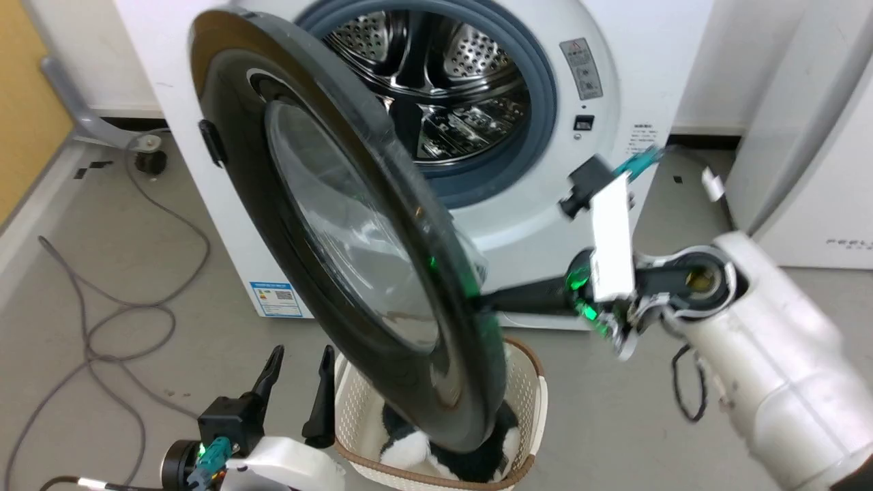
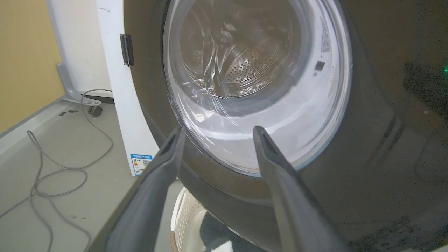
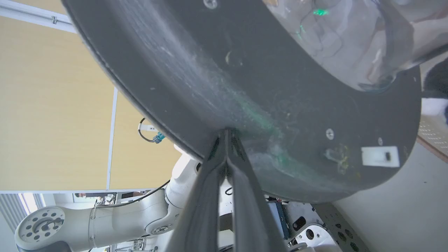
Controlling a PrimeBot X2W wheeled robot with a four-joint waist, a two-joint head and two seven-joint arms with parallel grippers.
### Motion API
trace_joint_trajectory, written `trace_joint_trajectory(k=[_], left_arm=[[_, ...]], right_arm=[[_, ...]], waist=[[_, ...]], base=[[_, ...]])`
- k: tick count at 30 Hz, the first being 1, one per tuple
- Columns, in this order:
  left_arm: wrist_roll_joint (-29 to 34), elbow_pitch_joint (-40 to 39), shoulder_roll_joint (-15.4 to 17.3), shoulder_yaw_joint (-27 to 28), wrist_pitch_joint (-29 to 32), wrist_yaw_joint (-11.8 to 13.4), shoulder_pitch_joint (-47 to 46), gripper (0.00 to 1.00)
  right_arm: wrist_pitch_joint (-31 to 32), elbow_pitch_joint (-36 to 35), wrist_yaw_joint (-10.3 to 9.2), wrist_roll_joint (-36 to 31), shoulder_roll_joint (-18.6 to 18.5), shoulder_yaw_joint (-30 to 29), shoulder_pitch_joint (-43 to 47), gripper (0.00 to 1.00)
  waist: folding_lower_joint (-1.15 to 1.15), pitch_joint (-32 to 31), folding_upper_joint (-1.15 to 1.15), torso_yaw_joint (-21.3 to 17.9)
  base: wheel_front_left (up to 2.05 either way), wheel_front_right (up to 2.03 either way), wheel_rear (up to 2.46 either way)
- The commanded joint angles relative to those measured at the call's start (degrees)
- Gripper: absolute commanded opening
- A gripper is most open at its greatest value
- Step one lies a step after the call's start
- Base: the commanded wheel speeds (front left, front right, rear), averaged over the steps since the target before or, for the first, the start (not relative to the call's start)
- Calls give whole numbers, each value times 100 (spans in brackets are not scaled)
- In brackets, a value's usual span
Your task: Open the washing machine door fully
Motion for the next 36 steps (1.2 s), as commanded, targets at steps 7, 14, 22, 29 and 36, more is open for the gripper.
trace_joint_trajectory(k=[7,14,22,29,36], left_arm=[[33,23,86,33,-30,63,172,100],[23,36,102,29,-30,87,172,100],[-8,38,93,-8,-30,108,171,100],[-48,30,79,-14,-30,125,140,100],[-40,12,94,20,-30,136,142,100]], right_arm=[[-54,-613,3,275,125,244,509,0],[-258,-1115,3,502,237,494,760,0],[-1397,-1530,3,496,129,279,1152,0],[-3177,-2229,3,234,-68,-522,2209,100],[-5432,-2078,3,-712,-156,-1124,3310,100]], waist=[[1,-57,0,107],[1,-49,0,128],[1,-42,0,56],[1,-19,0,-24],[1,28,0,-135]], base=[[0,0,0],[0,0,0],[0,0,0],[0,0,0],[0,0,0]])
